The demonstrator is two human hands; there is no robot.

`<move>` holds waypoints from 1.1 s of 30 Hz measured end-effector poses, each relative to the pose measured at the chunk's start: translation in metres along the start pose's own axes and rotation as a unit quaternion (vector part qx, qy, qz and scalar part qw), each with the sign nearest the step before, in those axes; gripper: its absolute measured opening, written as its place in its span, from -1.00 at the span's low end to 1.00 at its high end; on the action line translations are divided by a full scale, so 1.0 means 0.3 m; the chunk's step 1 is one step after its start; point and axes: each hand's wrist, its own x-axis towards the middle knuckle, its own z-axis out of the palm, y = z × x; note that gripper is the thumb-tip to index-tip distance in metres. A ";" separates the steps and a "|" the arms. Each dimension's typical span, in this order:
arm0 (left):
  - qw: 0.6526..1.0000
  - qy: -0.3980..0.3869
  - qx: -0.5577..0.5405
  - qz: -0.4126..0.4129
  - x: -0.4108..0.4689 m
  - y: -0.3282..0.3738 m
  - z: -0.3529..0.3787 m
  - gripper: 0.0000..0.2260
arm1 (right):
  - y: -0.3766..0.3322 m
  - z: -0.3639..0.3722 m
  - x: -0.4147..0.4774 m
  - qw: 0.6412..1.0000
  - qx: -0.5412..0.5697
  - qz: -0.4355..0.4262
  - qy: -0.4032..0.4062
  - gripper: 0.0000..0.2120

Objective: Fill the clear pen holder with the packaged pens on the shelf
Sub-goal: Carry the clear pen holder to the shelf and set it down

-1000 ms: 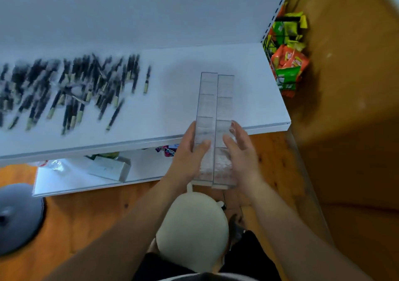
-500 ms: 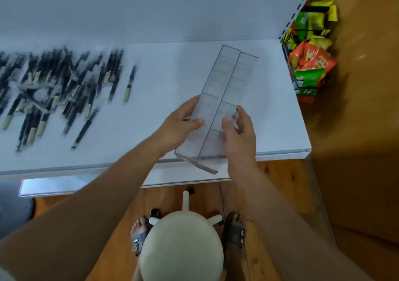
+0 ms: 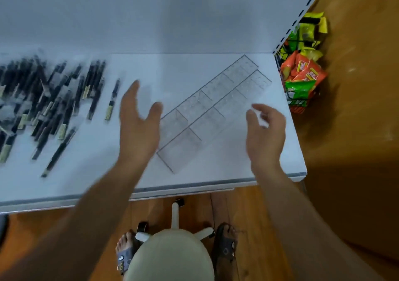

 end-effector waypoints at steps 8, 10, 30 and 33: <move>0.974 0.035 -0.176 -0.140 -0.222 -0.046 0.144 -0.43 | -0.048 0.055 0.415 0.986 -0.076 -0.011 -0.151 -0.49; 0.968 0.024 -0.209 -0.139 -0.142 -0.048 0.144 -0.43 | -0.043 0.046 0.435 0.982 -0.078 0.001 -0.170 -0.55; 0.966 -0.129 0.226 0.013 0.120 0.029 -0.212 -0.52 | -0.125 -0.013 0.281 0.921 -0.338 -0.151 -0.119 -0.51; 0.922 -0.155 0.353 0.027 0.038 0.007 -0.413 -0.57 | -0.229 0.078 0.125 0.901 -0.366 -0.176 -0.156 -0.55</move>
